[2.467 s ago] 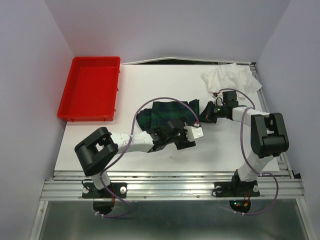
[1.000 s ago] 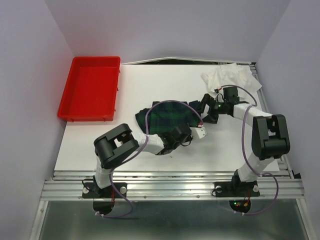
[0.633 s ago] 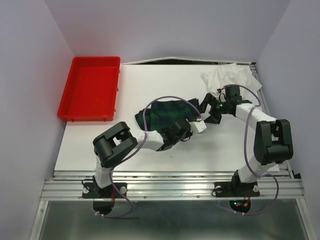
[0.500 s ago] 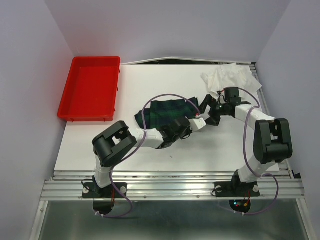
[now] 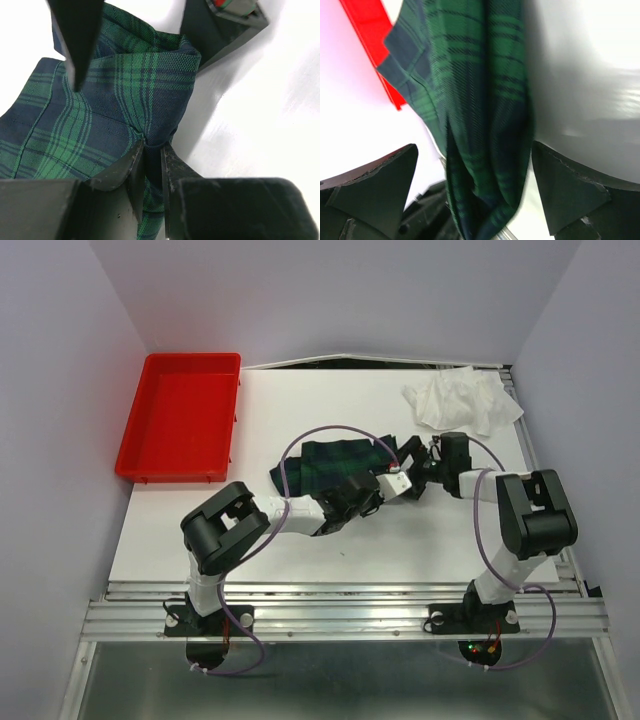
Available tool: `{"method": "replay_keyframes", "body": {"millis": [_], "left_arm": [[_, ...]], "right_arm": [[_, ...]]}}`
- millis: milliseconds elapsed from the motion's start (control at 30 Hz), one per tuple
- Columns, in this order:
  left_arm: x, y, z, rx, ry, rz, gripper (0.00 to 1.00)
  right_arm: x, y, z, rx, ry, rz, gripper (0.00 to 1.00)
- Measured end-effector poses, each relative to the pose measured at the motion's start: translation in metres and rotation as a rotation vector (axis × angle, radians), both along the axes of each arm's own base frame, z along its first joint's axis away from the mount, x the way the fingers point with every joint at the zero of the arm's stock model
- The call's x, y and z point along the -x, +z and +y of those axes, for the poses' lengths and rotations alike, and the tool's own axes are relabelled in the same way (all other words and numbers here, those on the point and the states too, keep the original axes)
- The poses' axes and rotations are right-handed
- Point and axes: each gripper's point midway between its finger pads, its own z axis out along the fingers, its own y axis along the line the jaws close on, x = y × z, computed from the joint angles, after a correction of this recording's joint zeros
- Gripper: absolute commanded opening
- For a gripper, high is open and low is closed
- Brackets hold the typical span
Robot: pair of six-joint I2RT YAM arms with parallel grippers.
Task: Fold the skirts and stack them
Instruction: Neatly place the folded skirt to the corner
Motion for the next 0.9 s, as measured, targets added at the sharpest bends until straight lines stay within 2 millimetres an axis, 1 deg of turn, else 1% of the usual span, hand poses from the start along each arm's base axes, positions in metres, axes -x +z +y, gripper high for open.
{"method": "replay_keyframes", "body": {"millis": [100,233,300,467,533,600,633,667,733,767,833,867,900], "left_arm": [[0.000,0.000,0.000,0.000,0.000,0.000,0.00],[0.000,0.001,-0.001,0.004,0.001,0.000,0.00],[-0.001,0.002,-0.002,0.007,0.001,0.000,0.00],[-0.002,0.006,-0.004,0.013,0.000,-0.002,0.00],[-0.003,0.008,-0.005,0.017,0.000,-0.004,0.00],[-0.003,0.008,-0.005,0.015,0.001,-0.003,0.00],[-0.003,0.008,-0.005,0.014,0.001,-0.002,0.00],[-0.003,0.007,-0.005,0.014,0.001,0.000,0.00],[-0.003,0.007,-0.005,0.016,0.001,0.001,0.00],[-0.004,0.007,-0.005,0.016,0.002,0.002,0.00],[-0.004,0.007,-0.005,0.018,0.004,0.004,0.00],[-0.004,0.007,-0.005,0.018,0.004,0.005,0.00],[-0.004,0.007,-0.005,0.018,0.004,0.005,0.00]], "right_arm": [[-0.005,0.003,0.007,-0.023,-0.018,-0.021,0.97],[-0.008,0.001,0.013,-0.040,-0.033,-0.024,0.89],[-0.007,-0.002,0.015,-0.043,-0.039,-0.020,0.85],[-0.005,-0.011,0.018,-0.040,-0.053,0.005,0.81],[-0.004,-0.012,0.019,-0.041,-0.053,0.005,0.78],[-0.002,-0.013,0.020,-0.043,-0.055,0.006,0.72],[-0.002,-0.014,0.020,-0.042,-0.058,0.009,0.69],[-0.002,-0.014,0.020,-0.042,-0.061,0.009,0.61],[-0.003,-0.013,0.020,-0.042,-0.063,0.001,0.52],[-0.004,-0.013,0.020,-0.043,-0.067,-0.001,0.42],[-0.004,-0.014,0.020,-0.042,-0.071,-0.002,0.35],[-0.004,-0.014,0.020,-0.040,-0.070,-0.004,0.28],[-0.004,-0.014,0.020,-0.040,-0.070,-0.004,0.24]]}}
